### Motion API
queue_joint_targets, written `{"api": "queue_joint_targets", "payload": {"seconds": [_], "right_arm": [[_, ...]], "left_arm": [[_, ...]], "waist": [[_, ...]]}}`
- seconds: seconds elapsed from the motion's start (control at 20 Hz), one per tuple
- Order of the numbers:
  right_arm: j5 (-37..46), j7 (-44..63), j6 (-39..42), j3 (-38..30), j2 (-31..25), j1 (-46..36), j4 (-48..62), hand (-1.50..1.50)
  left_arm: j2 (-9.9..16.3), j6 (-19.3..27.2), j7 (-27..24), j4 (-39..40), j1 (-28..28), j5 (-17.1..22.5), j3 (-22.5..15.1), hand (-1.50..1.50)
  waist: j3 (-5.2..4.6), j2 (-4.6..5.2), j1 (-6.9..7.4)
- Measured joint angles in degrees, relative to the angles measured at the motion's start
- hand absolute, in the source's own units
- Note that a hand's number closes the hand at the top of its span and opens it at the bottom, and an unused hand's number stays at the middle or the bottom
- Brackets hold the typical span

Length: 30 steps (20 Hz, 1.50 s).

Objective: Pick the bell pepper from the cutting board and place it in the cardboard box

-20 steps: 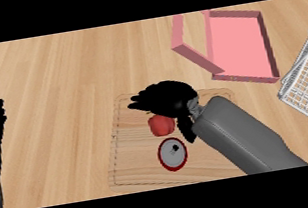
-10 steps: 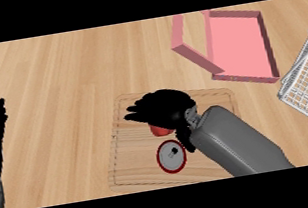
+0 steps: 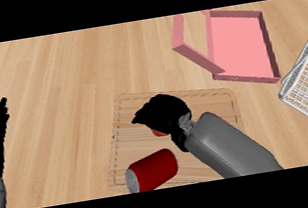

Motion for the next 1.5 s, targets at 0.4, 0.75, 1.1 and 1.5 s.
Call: {"api": "queue_joint_targets", "payload": {"seconds": [0.4,0.75,1.1,1.5], "right_arm": [[4.0,-4.2,-16.6,1.0,-0.1,-2.5,6.7,1.50],[-2.7,-20.0,-22.0,-11.6,-19.8,-2.5,9.1,1.50],[-8.4,-35.3,-25.4,-23.8,-36.2,-5.0,14.1,1.50],[-19.3,-52.8,-28.6,-38.1,-46.7,-8.3,24.6,1.50]], "left_arm": [[-0.8,-0.1,-0.3,0.5,-0.8,-0.6,0.2,0.00],[-0.2,0.3,-0.4,-0.9,0.7,-0.2,1.6,0.00],[-0.2,0.0,-0.8,-1.6,0.9,0.5,2.1,0.00],[-0.3,-0.9,-0.5,-2.0,-0.1,0.4,1.0,0.00]], "waist": [[-0.06,-0.11,0.24],[0.29,0.84,-1.54],[-0.57,1.46,-0.17],[-0.08,1.87,1.44]]}}
